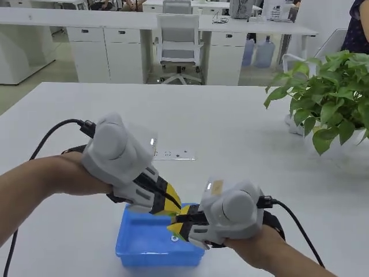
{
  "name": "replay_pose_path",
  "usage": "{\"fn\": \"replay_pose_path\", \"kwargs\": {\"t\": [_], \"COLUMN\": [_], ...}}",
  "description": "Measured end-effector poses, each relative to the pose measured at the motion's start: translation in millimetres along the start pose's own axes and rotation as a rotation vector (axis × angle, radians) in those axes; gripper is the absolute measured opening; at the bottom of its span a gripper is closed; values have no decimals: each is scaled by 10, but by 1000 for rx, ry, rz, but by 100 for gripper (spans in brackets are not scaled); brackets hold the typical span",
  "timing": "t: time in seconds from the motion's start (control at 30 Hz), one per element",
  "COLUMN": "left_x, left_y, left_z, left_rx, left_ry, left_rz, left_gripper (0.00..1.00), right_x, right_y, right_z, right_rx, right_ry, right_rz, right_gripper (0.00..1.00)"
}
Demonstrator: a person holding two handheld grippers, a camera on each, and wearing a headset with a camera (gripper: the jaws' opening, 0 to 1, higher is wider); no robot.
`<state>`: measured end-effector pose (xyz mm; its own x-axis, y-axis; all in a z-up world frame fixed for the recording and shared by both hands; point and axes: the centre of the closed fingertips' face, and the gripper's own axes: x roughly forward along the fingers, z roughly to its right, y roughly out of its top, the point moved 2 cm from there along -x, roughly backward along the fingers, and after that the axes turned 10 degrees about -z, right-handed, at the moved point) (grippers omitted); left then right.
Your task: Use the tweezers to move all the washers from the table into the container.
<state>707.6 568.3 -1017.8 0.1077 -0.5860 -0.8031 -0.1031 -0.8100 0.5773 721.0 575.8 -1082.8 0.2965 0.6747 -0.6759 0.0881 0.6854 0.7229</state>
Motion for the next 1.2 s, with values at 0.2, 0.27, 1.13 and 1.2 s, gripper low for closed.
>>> {"fn": "replay_pose_path", "kwargs": {"t": [0.2, 0.27, 1.13, 1.2], "left_x": [105, 128, 340, 343], "left_y": [-100, -122, -275, -280], "left_z": [-24, -31, -36, -26], "left_rx": [-18, -21, -40, -41], "left_ry": [-3, -4, -30, -30], "left_rz": [-4, -5, -19, -21], "left_gripper": [5, 5, 5, 5], "right_x": [115, 144, 332, 337], "right_y": [-85, -106, -282, -285], "right_z": [5, 11, -17, -25], "right_rx": [-5, -3, -5, -5], "right_ry": [22, 27, 57, 60], "right_rz": [-21, -24, -71, -73], "right_gripper": [10, 10, 11, 11]}}
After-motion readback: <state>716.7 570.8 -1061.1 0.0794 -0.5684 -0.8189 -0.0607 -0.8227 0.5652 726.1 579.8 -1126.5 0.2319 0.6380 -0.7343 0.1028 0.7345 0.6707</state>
